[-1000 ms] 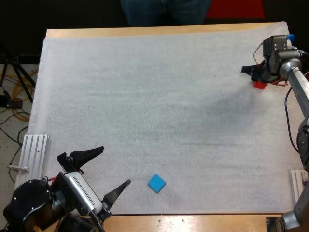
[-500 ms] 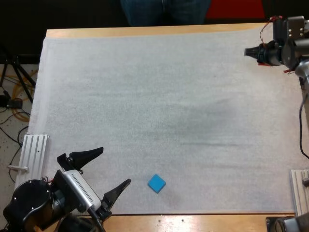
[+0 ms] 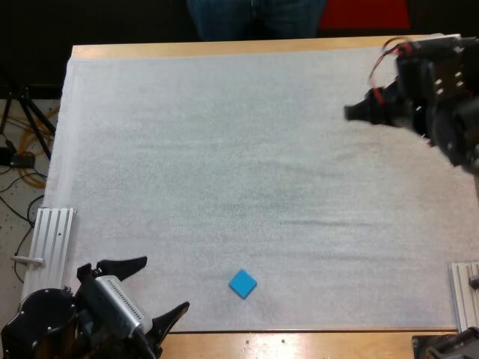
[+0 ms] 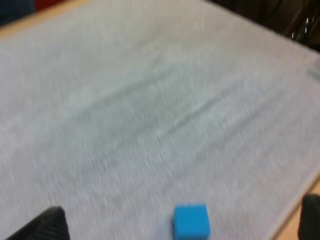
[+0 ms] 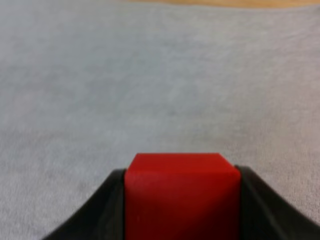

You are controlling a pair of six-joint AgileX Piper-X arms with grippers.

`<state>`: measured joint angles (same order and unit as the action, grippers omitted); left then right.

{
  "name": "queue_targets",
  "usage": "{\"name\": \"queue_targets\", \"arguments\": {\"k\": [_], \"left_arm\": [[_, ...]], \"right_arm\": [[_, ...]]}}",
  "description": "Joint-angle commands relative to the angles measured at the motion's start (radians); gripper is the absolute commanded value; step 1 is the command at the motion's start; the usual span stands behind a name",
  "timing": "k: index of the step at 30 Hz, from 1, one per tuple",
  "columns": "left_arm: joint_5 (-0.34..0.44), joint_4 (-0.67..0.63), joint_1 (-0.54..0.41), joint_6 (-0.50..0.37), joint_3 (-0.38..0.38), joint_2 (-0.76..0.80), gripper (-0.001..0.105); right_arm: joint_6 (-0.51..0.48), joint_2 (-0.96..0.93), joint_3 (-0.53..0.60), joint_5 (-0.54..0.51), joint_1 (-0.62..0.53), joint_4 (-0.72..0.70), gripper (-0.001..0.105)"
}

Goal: Stack red cube on blue cube

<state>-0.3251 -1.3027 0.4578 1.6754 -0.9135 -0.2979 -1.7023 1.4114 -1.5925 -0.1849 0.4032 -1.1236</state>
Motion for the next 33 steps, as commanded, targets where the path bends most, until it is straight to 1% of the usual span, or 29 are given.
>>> {"name": "queue_targets", "arguments": {"k": [1, 5, 7, 8, 10, 11, 13, 15, 19, 20, 22, 25, 27, 30, 33], "left_arm": [[0.006, -0.041, 0.004, 0.001, -0.005, -0.001, 0.087], [0.004, -0.114, 0.004, -0.021, -0.006, 0.016, 0.087], [-0.004, -0.144, 0.004, -0.021, -0.006, 0.047, 0.087], [-0.008, -0.147, 0.004, -0.021, -0.006, 0.056, 0.087], [-0.016, -0.159, 0.004, -0.017, -0.006, 0.094, 0.087], [-0.016, -0.162, 0.004, -0.016, -0.006, 0.107, 0.087], [-0.016, -0.182, 0.004, -0.013, -0.006, 0.135, 0.087], [-0.016, -0.197, 0.004, -0.013, -0.006, 0.149, 0.087], [-0.016, -0.198, 0.004, -0.013, -0.006, 0.161, 0.087], [-0.016, -0.198, 0.004, -0.013, -0.006, 0.161, 0.087], [-0.016, -0.196, 0.004, -0.016, -0.006, 0.161, 0.087], [-0.016, -0.196, 0.004, -0.02, -0.006, 0.161, 0.087], [-0.016, -0.196, 0.004, -0.021, -0.006, 0.161, 0.087], [-0.016, -0.196, 0.004, -0.021, -0.006, 0.161, 0.087], [-0.016, -0.196, 0.004, -0.021, -0.006, 0.161, 0.087]], "right_arm": [[0.014, -0.018, 0.01, -0.039, 0.043, -0.029, 0.022], [0.062, -0.043, 0.039, -0.051, 0.154, -0.05, 0.022], [0.094, -0.051, 0.064, -0.053, 0.23, -0.062, 0.022], [0.105, -0.053, 0.07, -0.057, 0.25, -0.065, 0.022], [0.133, -0.054, 0.094, -0.071, 0.338, -0.067, 0.022], [0.139, -0.054, 0.1, -0.073, 0.353, -0.066, 0.022], [0.183, -0.054, 0.121, -0.073, 0.439, -0.066, 0.022], [0.211, -0.054, 0.137, -0.073, 0.495, -0.066, 0.022], [0.282, -0.054, 0.203, -0.077, 0.63, -0.026, 0.022], [0.289, -0.054, 0.215, -0.076, 0.642, -0.018, 0.023], [0.296, -0.054, 0.261, -0.076, 0.711, 0.032, 0.023], [0.296, -0.043, 0.309, -0.072, 0.769, 0.119, 0.023], [0.296, -0.023, 0.323, -0.059, 0.789, 0.141, 0.023], [0.296, 0.024, 0.327, 0.026, 0.79, 0.149, 0.023], [0.277, 0.066, 0.327, 0.028, 0.79, 0.171, 0.023]]}}
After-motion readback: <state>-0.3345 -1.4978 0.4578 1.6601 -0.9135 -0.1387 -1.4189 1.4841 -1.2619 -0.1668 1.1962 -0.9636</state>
